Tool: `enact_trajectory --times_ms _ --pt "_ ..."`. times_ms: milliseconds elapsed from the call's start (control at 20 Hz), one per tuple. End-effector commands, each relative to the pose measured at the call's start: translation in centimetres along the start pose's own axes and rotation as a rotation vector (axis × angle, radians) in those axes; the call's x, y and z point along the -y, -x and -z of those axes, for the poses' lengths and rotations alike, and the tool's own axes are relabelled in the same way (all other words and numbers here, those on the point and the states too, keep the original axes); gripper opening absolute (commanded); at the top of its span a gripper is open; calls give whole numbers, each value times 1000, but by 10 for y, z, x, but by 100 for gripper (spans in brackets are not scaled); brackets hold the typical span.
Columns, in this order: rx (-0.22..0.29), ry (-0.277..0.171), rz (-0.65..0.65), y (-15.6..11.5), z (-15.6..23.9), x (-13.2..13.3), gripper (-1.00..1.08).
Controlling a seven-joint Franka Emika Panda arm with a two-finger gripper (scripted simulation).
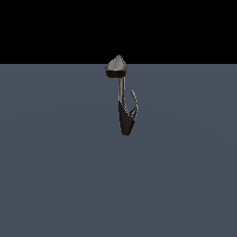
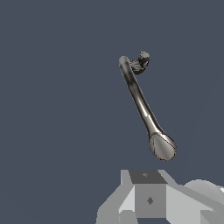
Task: Turn on the faucet by rotating a designated handle.
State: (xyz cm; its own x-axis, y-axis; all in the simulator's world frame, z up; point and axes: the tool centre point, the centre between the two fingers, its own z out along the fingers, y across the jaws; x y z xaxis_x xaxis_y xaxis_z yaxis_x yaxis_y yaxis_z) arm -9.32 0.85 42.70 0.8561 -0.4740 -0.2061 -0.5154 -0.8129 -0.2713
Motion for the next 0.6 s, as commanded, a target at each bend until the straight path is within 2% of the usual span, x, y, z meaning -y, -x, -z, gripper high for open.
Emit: enact_trajectory --times_ms 0,550 --pt "27 -32 -78 -19 -11 3 -100" --pt "149 -153 -434 -102 -70 4 -100"
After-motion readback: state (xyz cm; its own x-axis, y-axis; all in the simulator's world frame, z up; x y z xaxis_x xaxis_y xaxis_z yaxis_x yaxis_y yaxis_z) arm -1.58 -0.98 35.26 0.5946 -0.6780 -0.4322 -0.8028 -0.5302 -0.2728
